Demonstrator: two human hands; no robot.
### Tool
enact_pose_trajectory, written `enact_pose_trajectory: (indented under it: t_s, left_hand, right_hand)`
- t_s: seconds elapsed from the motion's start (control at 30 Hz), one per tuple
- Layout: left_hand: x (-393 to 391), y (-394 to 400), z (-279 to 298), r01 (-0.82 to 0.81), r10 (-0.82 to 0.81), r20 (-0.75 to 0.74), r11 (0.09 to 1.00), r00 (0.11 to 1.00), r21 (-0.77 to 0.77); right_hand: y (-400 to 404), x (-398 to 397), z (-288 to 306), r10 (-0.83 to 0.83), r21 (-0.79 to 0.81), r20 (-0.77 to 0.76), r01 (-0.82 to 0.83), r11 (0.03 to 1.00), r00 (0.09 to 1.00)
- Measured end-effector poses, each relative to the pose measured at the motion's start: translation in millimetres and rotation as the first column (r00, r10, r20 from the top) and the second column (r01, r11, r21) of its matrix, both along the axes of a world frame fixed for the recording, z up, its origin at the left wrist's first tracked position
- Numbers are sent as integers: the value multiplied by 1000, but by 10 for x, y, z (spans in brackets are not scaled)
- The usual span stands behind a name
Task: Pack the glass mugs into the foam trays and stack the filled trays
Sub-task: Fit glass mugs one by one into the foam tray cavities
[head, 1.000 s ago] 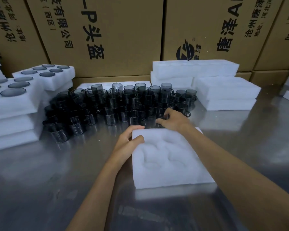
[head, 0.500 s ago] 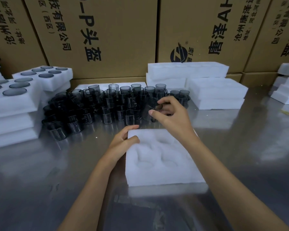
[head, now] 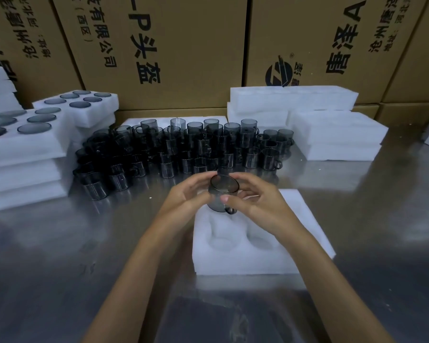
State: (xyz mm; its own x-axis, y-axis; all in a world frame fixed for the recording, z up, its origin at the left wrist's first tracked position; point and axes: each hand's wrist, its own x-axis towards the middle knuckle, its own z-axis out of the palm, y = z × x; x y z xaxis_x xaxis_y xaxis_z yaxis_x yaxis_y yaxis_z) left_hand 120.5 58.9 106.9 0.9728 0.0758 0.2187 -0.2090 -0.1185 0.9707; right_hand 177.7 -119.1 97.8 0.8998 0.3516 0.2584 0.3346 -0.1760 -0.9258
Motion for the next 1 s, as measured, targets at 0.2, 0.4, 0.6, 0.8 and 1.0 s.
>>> enact_pose_trajectory:
  t_s: [0.2, 0.4, 0.6, 0.8, 1.0]
  left_hand:
    - [29, 39, -37, -46, 46, 14, 999, 999, 15]
    - [26, 119, -30, -27, 26, 8, 982, 1000, 188]
    - [80, 138, -121, -35, 49, -34, 946, 998, 322]
    - [111, 170, -194, 7, 28, -106, 949, 994, 316]
    - [115, 151, -290, 44, -40, -161, 999, 986, 23]
  right_hand:
    - [-57, -7, 3, 40, -97, 21, -38, 995, 999]
    - [-87, -41, 19, 58, -219, 45, -47, 975, 997]
    - [-94, -19, -51, 8, -533, 273, 145, 834, 962]
    - [-79, -6, -32, 16, -675, 248, 161, 720, 969]
    - [85, 451, 306, -15, -451, -26, 2, 892, 1000]
